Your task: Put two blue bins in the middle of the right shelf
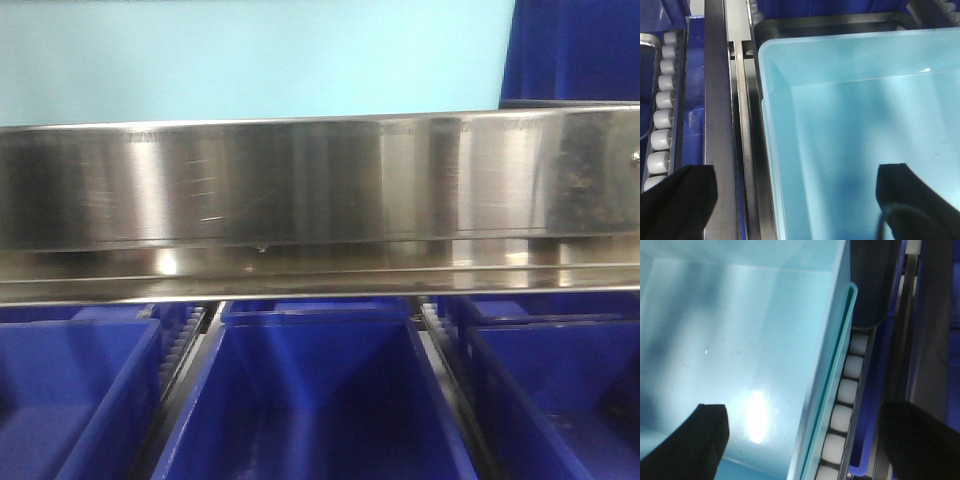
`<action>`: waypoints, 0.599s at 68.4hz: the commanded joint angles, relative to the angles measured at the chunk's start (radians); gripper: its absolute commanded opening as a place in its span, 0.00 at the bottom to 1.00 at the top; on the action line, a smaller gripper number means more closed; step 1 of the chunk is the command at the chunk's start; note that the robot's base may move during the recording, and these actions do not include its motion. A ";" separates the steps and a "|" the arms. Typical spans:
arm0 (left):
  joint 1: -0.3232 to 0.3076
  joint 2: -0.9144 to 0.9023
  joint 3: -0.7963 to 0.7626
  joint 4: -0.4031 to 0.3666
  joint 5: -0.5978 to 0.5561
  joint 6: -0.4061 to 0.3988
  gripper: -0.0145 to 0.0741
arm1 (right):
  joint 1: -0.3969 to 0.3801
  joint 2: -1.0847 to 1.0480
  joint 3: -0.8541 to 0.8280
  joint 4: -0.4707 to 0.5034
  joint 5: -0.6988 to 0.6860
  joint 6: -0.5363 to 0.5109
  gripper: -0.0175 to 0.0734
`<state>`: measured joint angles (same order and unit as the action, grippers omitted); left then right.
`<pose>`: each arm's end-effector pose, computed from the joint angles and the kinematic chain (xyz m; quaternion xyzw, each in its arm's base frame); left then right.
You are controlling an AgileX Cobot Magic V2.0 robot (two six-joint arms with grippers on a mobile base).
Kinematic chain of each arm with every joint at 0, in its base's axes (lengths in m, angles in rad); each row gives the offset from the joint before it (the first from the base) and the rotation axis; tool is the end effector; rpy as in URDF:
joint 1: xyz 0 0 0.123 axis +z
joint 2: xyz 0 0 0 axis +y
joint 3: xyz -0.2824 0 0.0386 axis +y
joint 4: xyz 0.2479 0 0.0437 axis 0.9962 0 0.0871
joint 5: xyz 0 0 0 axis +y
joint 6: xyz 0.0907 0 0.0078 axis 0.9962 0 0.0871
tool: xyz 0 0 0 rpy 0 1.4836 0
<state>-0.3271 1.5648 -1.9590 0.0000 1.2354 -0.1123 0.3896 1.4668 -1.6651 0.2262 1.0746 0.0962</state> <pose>0.2986 -0.1013 0.4788 0.0984 0.9125 -0.0866 0.3876 0.2771 0.1332 0.4368 -0.1225 0.9105 0.2000 0.3404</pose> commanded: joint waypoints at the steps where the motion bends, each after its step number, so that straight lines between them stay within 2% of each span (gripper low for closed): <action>1: 0.006 -0.020 0.005 0.000 -0.014 0.005 0.73 | 0.010 -0.012 -0.007 -0.012 -0.002 -0.008 0.74; 12: 0.006 -0.047 0.097 0.007 -0.014 0.017 0.69 | 0.035 -0.012 -0.007 -0.016 0.003 -0.008 0.74; 31: 0.006 -0.122 0.291 0.006 -0.027 0.024 0.67 | 0.041 -0.008 -0.007 -0.041 0.011 -0.008 0.74; 41: 0.006 -0.130 0.313 0.006 -0.040 0.024 0.67 | 0.041 0.012 -0.007 -0.041 -0.021 -0.008 0.74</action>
<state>-0.3271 1.4514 -1.6528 0.0000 1.2220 -0.0962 0.4314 1.4687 -1.6651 0.2004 1.0866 0.0962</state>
